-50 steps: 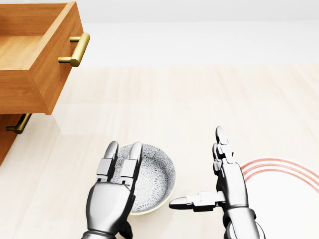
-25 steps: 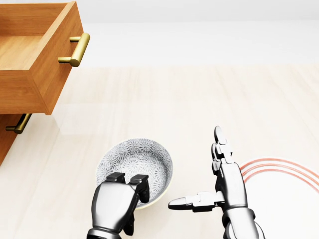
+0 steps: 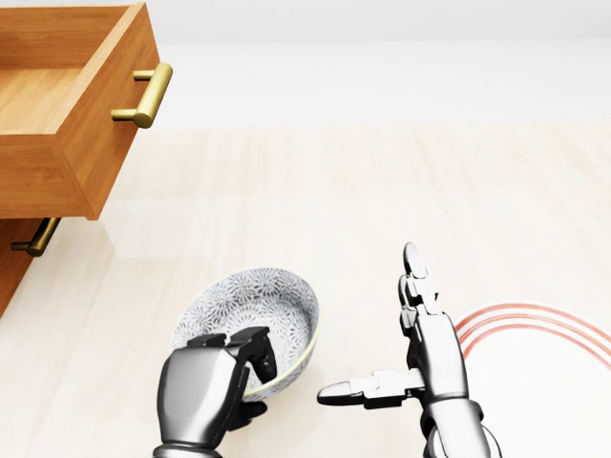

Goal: Put the bowl on top of the cabinet.

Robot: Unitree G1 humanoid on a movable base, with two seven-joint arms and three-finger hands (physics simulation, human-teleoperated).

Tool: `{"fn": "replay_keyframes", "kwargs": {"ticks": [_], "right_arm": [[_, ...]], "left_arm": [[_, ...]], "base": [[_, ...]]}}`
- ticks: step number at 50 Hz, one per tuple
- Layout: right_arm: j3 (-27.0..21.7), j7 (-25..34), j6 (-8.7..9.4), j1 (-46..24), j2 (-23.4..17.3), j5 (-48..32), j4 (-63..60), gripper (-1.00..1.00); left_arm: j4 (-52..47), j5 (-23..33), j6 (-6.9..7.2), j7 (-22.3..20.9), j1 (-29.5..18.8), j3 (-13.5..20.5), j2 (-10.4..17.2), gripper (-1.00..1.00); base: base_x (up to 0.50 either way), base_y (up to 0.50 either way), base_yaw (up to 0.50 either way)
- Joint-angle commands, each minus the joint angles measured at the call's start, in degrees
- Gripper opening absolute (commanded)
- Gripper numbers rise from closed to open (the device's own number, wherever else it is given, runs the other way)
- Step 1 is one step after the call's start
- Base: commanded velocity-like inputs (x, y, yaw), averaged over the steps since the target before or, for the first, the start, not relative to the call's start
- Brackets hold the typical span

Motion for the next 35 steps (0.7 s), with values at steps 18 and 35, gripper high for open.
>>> {"fn": "replay_keyframes", "kwargs": {"ticks": [18,35], "right_arm": [[0.48,0.03,0.34,0.51,0.19,-0.34,-1.01,1.0],[0.57,0.12,0.47,0.76,0.2,-0.4,-1.49,1.0]], "left_arm": [[-31.11,-16.45,0.01,-17.72,3.89,0.21,-1.79,-0.92],[-44.5,-22.29,0.01,-27.22,-0.23,0.52,-3.53,-0.94]], "base": [[0.0,0.0,0.0],[0.0,0.0,0.0]]}}
